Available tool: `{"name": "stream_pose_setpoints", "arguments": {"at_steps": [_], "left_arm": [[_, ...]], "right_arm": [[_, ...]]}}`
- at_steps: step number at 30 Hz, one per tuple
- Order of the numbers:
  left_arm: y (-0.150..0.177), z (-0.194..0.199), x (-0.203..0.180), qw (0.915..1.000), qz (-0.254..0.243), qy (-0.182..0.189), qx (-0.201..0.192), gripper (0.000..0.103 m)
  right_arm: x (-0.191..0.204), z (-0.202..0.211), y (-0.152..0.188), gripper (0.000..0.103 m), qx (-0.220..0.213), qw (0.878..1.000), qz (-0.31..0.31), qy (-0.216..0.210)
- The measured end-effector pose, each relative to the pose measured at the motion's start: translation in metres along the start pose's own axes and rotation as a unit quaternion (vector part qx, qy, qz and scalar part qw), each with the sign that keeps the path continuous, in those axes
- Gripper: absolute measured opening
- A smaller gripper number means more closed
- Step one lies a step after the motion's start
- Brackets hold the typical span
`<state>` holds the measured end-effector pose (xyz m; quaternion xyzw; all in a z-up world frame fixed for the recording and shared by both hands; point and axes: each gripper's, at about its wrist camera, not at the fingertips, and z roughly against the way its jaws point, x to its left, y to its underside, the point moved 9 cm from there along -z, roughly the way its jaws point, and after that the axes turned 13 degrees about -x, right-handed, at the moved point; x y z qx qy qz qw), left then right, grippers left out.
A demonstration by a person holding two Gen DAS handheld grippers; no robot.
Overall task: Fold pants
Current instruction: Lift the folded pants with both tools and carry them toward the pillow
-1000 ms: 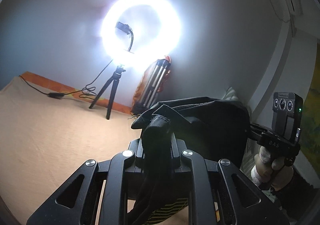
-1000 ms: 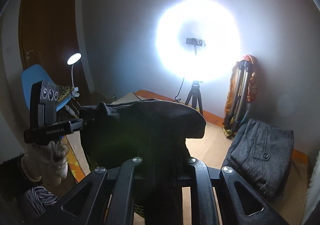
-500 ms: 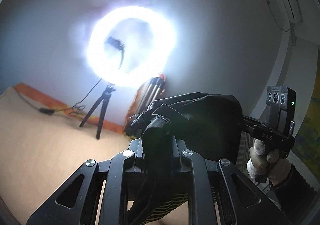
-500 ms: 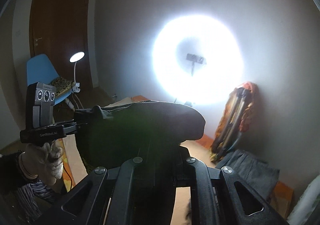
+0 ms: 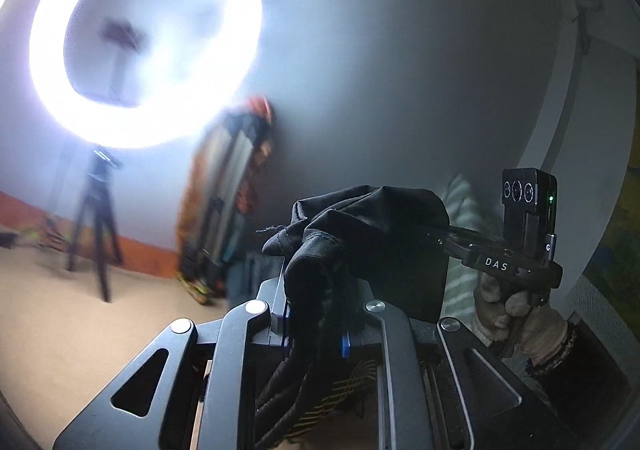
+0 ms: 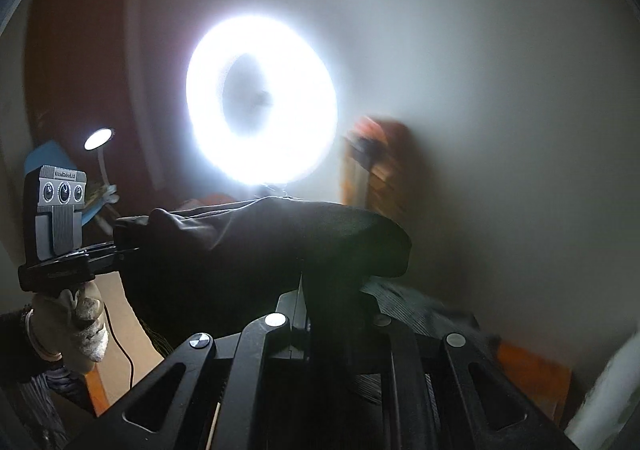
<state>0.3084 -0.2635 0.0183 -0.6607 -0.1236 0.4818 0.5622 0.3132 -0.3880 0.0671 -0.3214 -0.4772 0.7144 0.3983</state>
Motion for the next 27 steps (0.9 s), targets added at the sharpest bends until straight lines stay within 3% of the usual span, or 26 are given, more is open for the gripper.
{"name": "stream_pose_setpoints", "arguments": {"at_steps": [4,8,17,19,21,23,27], "left_arm": [[0.025,-0.047,-0.005,0.9992,0.001,0.007,0.039,0.015],[0.045,-0.078,-0.007,0.9975,-0.003,0.008,0.07,0.015],[0.075,-0.128,0.02,0.9912,-0.031,-0.032,0.124,0.015],[0.08,-0.132,0.027,0.9893,-0.039,-0.048,0.132,0.019],[0.083,-0.132,0.033,0.988,-0.036,-0.061,0.137,0.024],[0.081,-0.134,0.039,0.986,-0.035,-0.079,0.143,0.035],[0.068,-0.133,0.065,0.9821,-0.035,-0.127,0.135,0.055]], "right_arm": [[-0.06,-0.005,0.039,0.01,0.019,0.998,-0.052,0.01],[-0.094,-0.012,0.065,0.01,0.032,0.997,-0.074,0.018],[-0.135,-0.044,0.11,0.012,0.067,0.992,-0.1,0.03],[-0.141,-0.054,0.116,0.019,0.075,0.991,-0.106,0.038],[-0.151,-0.059,0.123,0.038,0.083,0.988,-0.116,0.055],[-0.159,-0.058,0.127,0.047,0.084,0.985,-0.133,0.064],[-0.165,-0.052,0.128,0.052,0.075,0.981,-0.159,0.082]]}}
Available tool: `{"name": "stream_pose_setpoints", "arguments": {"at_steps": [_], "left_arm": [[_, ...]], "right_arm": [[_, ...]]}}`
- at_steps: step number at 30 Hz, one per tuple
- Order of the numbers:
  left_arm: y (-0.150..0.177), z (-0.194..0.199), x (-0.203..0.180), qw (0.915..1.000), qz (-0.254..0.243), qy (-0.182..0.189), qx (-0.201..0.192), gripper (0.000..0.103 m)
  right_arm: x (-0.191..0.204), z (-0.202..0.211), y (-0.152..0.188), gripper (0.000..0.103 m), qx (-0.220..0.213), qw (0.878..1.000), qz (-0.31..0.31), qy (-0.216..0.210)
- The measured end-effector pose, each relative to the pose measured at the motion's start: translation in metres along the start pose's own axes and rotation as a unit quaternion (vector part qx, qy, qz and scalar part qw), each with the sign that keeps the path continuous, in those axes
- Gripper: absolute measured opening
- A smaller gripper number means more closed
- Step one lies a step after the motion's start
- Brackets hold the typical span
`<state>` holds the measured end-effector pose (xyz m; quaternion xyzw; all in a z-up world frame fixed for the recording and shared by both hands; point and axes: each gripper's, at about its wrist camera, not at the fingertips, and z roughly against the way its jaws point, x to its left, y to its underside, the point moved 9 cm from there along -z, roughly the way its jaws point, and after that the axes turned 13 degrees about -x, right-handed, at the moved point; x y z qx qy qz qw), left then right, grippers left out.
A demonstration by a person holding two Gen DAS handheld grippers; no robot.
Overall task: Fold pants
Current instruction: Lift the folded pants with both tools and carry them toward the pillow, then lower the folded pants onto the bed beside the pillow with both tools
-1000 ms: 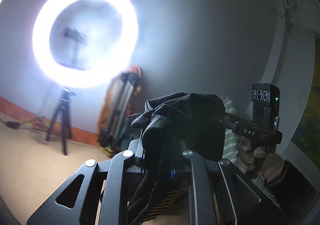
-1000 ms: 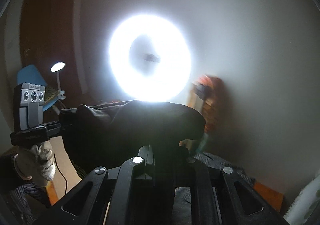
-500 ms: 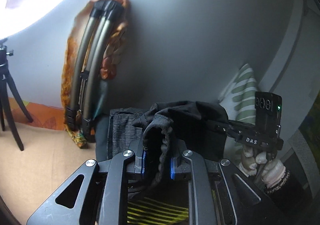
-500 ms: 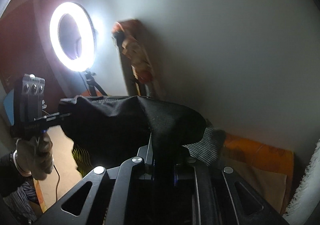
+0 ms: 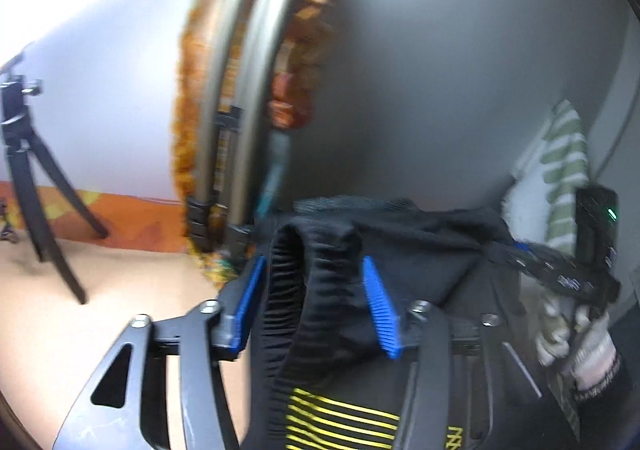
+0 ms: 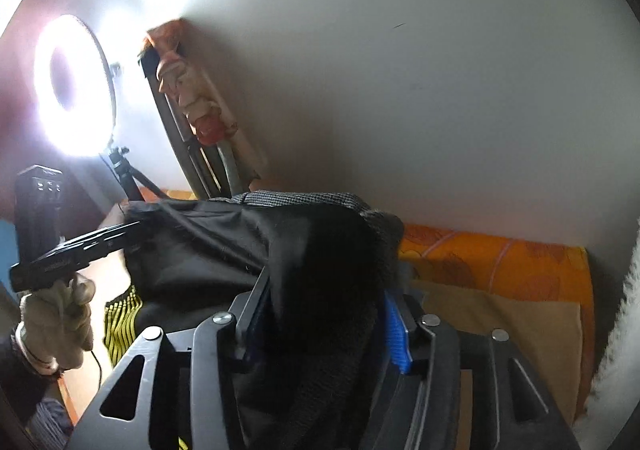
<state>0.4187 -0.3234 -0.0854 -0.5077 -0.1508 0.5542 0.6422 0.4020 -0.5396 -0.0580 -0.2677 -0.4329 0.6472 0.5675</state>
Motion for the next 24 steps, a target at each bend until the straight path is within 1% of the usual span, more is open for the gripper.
{"name": "stream_pose_setpoints", "arguments": {"at_steps": [3,5,7,11,14,17,20,22,23,24], "left_arm": [[-0.008,0.011,0.015,0.9998,0.015,-0.005,-0.009,0.055],[-0.005,0.018,0.024,0.9997,0.023,-0.002,-0.005,0.055],[0.004,0.027,0.026,0.9997,0.021,0.01,0.003,0.055],[0.03,0.046,0.031,0.9995,-0.001,0.02,0.024,0.055],[0.037,0.055,0.028,0.9992,-0.003,0.024,0.031,0.055],[0.038,0.062,0.026,0.9993,-0.011,0.023,0.029,0.055],[0.04,0.069,0.021,0.9991,-0.013,0.027,0.03,0.055],[0.041,0.071,0.02,0.9991,-0.014,0.028,0.03,0.055],[0.042,0.072,0.02,0.9991,-0.014,0.027,0.031,0.055],[0.044,0.074,0.02,0.999,-0.015,0.026,0.032,0.055]], "right_arm": [[0.003,0.023,0.009,0.052,-0.01,1.0,-0.019,0.003],[0.009,0.043,0.023,0.052,-0.009,0.999,-0.034,-0.001],[0.017,0.061,0.042,0.053,-0.003,0.999,-0.042,-0.003],[0.035,0.088,0.085,0.053,0.017,0.998,-0.061,-0.025],[0.044,0.098,0.11,0.053,0.039,0.996,-0.073,-0.03],[0.053,0.098,0.116,0.05,0.042,0.995,-0.084,-0.044],[0.056,0.09,0.115,0.045,0.051,0.995,-0.078,-0.037],[0.055,0.084,0.117,0.039,0.058,0.995,-0.081,-0.031],[0.055,0.082,0.117,0.03,0.06,0.994,-0.088,-0.035],[0.054,0.083,0.118,0.015,0.06,0.993,-0.094,-0.039]]}}
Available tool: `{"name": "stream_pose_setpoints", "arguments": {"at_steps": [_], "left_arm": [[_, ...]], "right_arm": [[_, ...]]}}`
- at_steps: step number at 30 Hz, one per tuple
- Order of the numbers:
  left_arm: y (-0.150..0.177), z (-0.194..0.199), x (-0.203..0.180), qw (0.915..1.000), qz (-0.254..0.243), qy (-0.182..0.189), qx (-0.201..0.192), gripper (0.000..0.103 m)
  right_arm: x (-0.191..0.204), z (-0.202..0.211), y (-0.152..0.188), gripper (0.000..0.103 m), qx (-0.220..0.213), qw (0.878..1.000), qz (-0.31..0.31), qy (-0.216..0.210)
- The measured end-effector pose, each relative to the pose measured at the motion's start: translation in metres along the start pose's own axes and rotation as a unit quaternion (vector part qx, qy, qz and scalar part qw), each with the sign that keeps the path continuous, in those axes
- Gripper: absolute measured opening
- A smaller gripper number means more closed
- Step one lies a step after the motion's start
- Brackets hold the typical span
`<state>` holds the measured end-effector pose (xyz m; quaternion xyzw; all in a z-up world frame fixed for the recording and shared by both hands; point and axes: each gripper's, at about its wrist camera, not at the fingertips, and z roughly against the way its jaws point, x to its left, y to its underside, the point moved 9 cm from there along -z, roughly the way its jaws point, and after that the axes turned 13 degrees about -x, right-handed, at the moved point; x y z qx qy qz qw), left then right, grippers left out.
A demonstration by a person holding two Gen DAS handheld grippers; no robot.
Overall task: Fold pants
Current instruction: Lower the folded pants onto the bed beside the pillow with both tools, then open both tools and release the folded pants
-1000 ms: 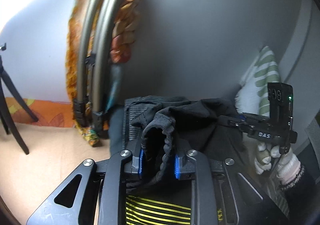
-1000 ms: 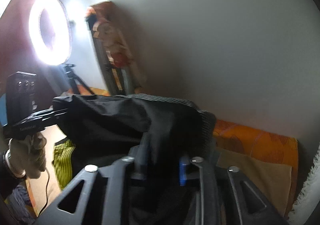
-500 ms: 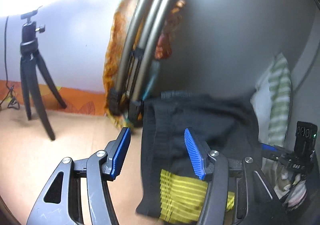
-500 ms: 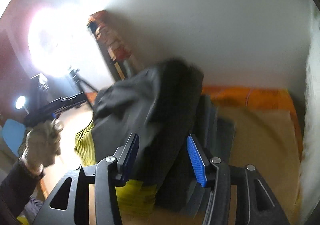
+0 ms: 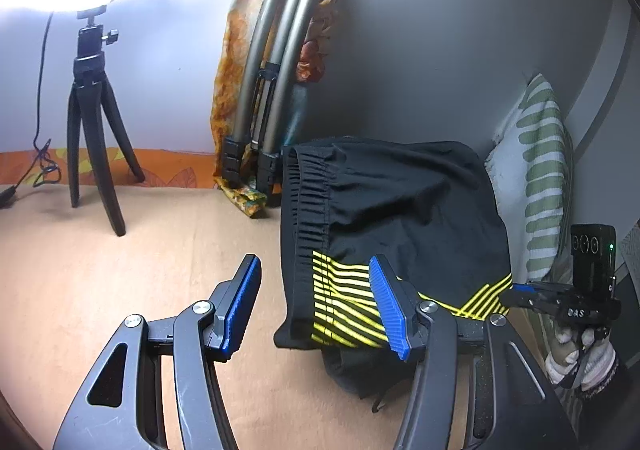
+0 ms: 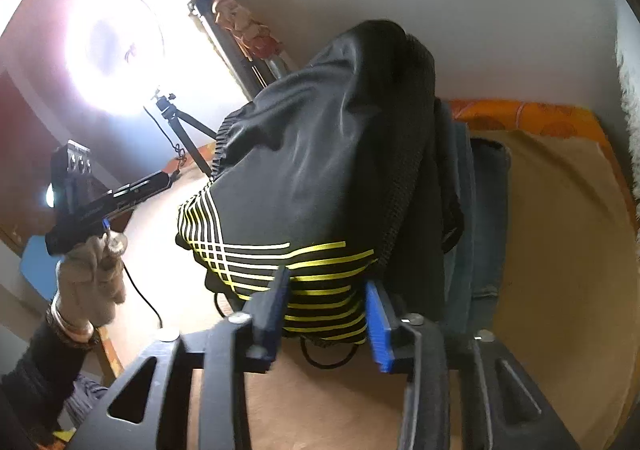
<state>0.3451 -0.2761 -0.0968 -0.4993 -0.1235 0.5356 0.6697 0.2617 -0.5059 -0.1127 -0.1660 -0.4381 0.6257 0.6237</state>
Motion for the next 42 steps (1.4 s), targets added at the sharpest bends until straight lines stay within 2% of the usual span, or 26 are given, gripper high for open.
{"name": "stream_pose_setpoints", "arguments": {"at_steps": [3,5,8,11,14,16,17,18,21,25,27,29,30,35,39,42], "left_arm": [[0.004,0.004,0.001,1.0,-0.001,-0.001,0.001,0.055],[0.003,0.006,0.0,1.0,-0.002,0.001,-0.001,0.055],[0.001,0.008,-0.008,0.9999,-0.005,0.009,-0.006,0.055],[0.003,0.004,-0.025,0.9996,-0.015,0.024,-0.004,0.055],[0.011,-0.009,-0.048,0.9985,-0.036,0.039,0.01,0.055],[0.017,-0.014,-0.061,0.9973,-0.053,0.047,0.017,0.055],[0.021,-0.017,-0.067,0.9965,-0.063,0.051,0.02,0.055],[0.023,-0.019,-0.072,0.9959,-0.07,0.053,0.021,0.055],[0.028,-0.022,-0.08,0.9951,-0.076,0.058,0.024,0.055],[0.026,-0.017,-0.078,0.996,-0.068,0.056,0.017,0.055],[0.023,-0.009,-0.073,0.9966,-0.062,0.052,0.01,0.055],[0.018,0.0,-0.064,0.9973,-0.057,0.045,0.002,0.055],[0.015,0.005,-0.057,0.9977,-0.055,0.04,-0.002,0.055],[0.004,0.028,-0.018,0.9989,-0.046,0.005,-0.012,0.055],[0.006,0.036,0.0,0.9991,-0.041,-0.009,-0.009,0.055],[0.009,0.04,-0.001,0.9991,-0.04,-0.008,-0.009,0.055]], "right_arm": [[0.005,0.004,-0.001,0.002,-0.009,1.0,-0.008,-0.011],[0.011,0.009,-0.007,0.001,-0.017,1.0,0.002,-0.011],[0.007,0.019,-0.02,0.001,-0.029,0.998,0.038,0.03],[-0.016,0.02,-0.023,0.001,-0.022,0.997,0.032,0.062],[-0.03,0.01,-0.009,0.003,0.012,0.996,0.04,0.084],[-0.03,0.006,-0.005,0.009,0.026,0.994,0.057,0.094],[-0.028,0.006,-0.007,0.017,0.023,0.993,0.06,0.096],[-0.024,0.011,-0.015,0.023,0.008,0.993,0.063,0.095],[-0.005,0.024,-0.041,0.03,-0.053,0.992,0.081,0.078],[0.027,0.028,-0.081,0.031,-0.132,0.983,0.12,0.05],[0.036,0.014,-0.101,0.031,-0.149,0.976,0.149,0.053],[0.033,-0.006,-0.117,0.032,-0.144,0.976,0.152,0.051],[0.028,-0.023,-0.123,0.032,-0.128,0.98,0.143,0.045],[-0.015,-0.085,-0.137,0.029,-0.074,0.984,0.125,0.106],[-0.036,-0.111,-0.134,0.029,-0.055,0.983,0.114,0.134],[-0.026,-0.113,-0.135,0.031,-0.063,0.983,0.113,0.133]]}}
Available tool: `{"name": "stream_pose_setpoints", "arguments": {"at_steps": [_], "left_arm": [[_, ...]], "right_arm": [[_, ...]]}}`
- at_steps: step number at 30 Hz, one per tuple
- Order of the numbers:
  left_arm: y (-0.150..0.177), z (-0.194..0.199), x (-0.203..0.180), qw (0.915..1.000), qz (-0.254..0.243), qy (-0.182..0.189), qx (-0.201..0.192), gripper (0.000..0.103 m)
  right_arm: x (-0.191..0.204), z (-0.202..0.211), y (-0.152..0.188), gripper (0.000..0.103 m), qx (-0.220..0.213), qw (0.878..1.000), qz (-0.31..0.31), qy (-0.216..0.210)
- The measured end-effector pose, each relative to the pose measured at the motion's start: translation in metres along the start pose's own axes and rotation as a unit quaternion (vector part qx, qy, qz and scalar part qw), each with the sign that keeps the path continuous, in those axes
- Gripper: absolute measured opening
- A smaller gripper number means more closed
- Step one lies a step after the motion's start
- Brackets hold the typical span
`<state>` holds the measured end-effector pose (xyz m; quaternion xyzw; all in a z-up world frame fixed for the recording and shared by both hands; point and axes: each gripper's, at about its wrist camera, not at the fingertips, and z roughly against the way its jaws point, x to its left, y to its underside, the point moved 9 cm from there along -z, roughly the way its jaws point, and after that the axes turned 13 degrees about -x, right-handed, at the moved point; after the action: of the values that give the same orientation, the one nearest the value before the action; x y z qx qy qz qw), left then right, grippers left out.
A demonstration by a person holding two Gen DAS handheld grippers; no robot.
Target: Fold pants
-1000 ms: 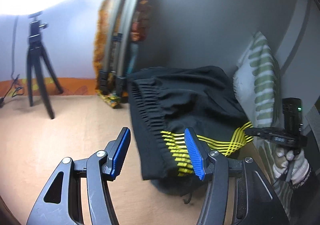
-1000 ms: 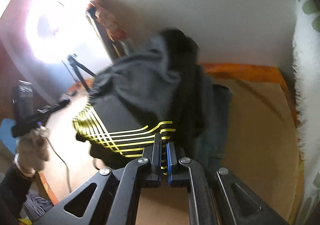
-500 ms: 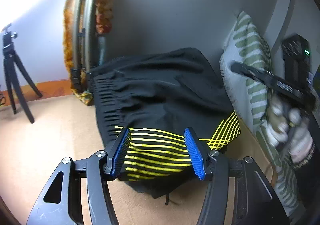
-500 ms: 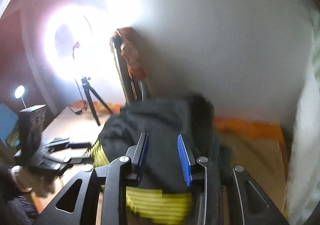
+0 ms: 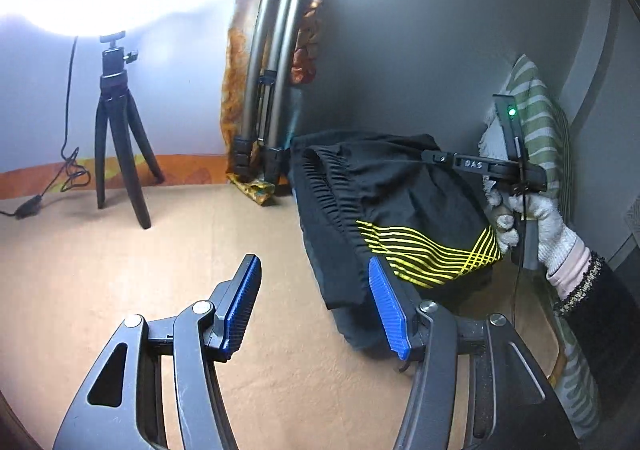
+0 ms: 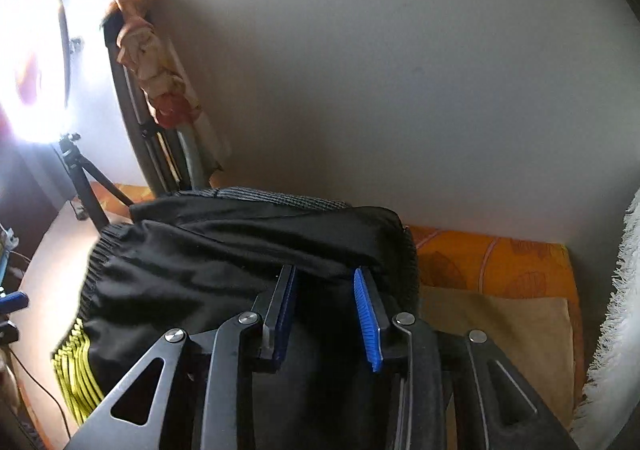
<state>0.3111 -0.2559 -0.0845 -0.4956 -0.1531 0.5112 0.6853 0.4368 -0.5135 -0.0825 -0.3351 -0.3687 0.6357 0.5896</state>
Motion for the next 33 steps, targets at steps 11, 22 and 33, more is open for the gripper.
{"name": "stream_pose_setpoints", "arguments": {"at_steps": [11,22,33], "left_arm": [[-0.002,0.034,-0.035,0.9996,-0.019,0.013,-0.018,0.067],[0.007,0.072,-0.075,0.9977,-0.057,0.009,-0.037,0.078],[0.021,0.098,-0.093,0.9968,-0.064,0.01,-0.046,0.081]], "right_arm": [[0.023,0.101,0.005,0.058,-0.046,0.998,-0.025,0.018],[0.065,0.201,0.059,0.082,-0.077,0.996,-0.01,0.054],[0.096,0.252,0.092,0.092,-0.109,0.99,0.002,0.095]]}}
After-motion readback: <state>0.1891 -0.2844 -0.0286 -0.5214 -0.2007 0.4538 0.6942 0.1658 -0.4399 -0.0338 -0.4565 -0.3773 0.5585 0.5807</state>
